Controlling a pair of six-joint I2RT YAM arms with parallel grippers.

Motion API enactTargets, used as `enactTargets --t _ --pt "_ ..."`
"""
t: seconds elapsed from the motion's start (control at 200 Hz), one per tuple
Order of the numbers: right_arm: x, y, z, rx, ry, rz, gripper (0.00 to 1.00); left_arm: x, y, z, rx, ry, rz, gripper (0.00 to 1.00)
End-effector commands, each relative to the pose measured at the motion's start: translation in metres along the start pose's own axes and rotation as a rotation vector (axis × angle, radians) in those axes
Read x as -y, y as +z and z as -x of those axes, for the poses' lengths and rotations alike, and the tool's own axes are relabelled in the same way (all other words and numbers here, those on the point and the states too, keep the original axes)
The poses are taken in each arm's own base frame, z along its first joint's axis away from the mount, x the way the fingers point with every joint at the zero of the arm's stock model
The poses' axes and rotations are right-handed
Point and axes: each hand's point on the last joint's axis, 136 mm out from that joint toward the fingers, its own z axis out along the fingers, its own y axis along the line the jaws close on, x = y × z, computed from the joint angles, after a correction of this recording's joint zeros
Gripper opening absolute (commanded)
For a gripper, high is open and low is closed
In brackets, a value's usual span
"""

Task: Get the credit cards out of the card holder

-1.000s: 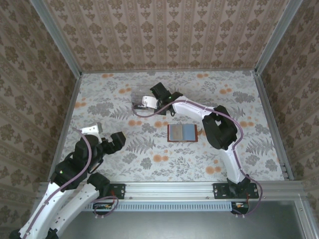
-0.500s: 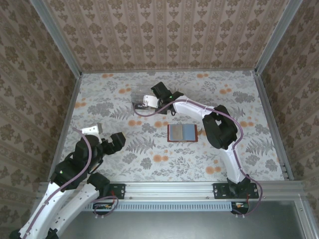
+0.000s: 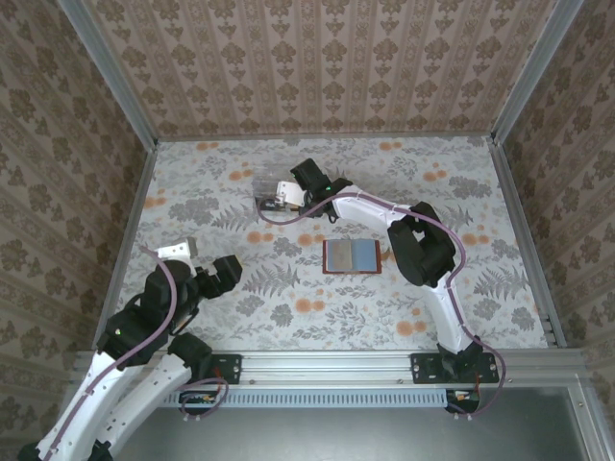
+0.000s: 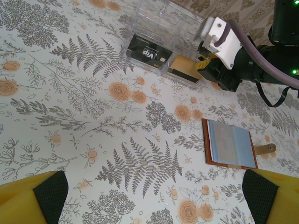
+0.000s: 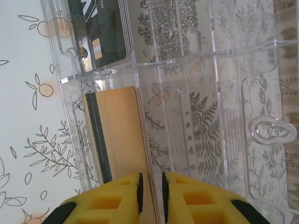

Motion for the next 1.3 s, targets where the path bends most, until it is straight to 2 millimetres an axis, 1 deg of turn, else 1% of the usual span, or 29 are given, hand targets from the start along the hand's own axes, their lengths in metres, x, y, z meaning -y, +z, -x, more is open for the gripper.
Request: enactTargets --t 0.0,0.14,0.245,0.33,0.395,0.51,0.59,0.63,0.71,0.765,0.825,0.915,1.025,1.08,1.13,1.2,1.295 --pt "0.008 0.003 -0.002 -0.009 0.025 -0.03 0.23 -0.002 -0.003 0.003 0.015 0.008 0.008 1.0" --pt "0.011 -0.009 0.005 0.021 0.055 -0.021 0.23 0.0 -0.002 0.002 0.011 0.007 -0.003 1.0" --pt "0.017 -0.026 0.01 0.049 0.094 -0.029 0.23 0.001 0.001 0.0 0.003 0.01 -0.015 1.0" --pt "0.024 -0.045 0.015 0.08 0.152 -0.046 0.23 0.005 0.005 -0.002 -0.007 0.01 -0.031 1.0" --pt "0.034 -0.063 0.016 0.103 0.231 -0.077 0.23 0.008 0.01 -0.005 -0.024 0.01 -0.042 1.0" --pt "0.042 -0.093 0.012 0.138 0.419 -0.104 0.23 0.018 0.023 -0.012 -0.068 0.009 -0.077 1.0" --pt "0.048 -0.11 -0.003 0.136 0.591 -0.156 0.23 0.026 0.036 -0.018 -0.109 0.004 -0.102 1.0" --pt "0.047 -0.117 -0.012 0.133 0.686 -0.168 0.23 0.031 0.042 -0.021 -0.128 -0.002 -0.12 1.0" --pt "0.035 -0.126 -0.032 0.125 0.847 -0.157 0.23 0.04 0.055 -0.027 -0.165 -0.017 -0.149 1.0" --pt "0.022 -0.13 -0.046 0.124 0.942 -0.133 0.23 0.046 0.064 -0.03 -0.191 -0.028 -0.169 1.0" --pt "0.006 -0.134 -0.06 0.119 1.036 -0.109 0.23 0.053 0.073 -0.034 -0.217 -0.039 -0.188 0.97" --pt "-0.018 -0.136 -0.089 0.083 1.2 -0.069 0.23 0.062 0.09 -0.042 -0.256 -0.059 -0.212 0.93" --pt "-0.049 -0.134 -0.112 0.071 1.345 0.036 0.22 0.076 0.109 -0.052 -0.295 -0.062 -0.233 0.86" --pt "-0.063 -0.132 -0.122 0.066 1.391 0.083 0.21 0.085 0.119 -0.059 -0.315 -0.047 -0.237 0.84" --pt "-0.073 -0.13 -0.134 0.041 1.419 0.081 0.21 0.094 0.128 -0.065 -0.336 -0.029 -0.235 0.81" --pt "-0.084 -0.127 -0.15 0.012 1.448 0.073 0.21 0.107 0.14 -0.074 -0.362 -0.014 -0.246 0.78" --pt "-0.097 -0.121 -0.169 -0.034 1.479 0.075 0.21 0.124 0.156 -0.086 -0.391 -0.003 -0.265 0.77"
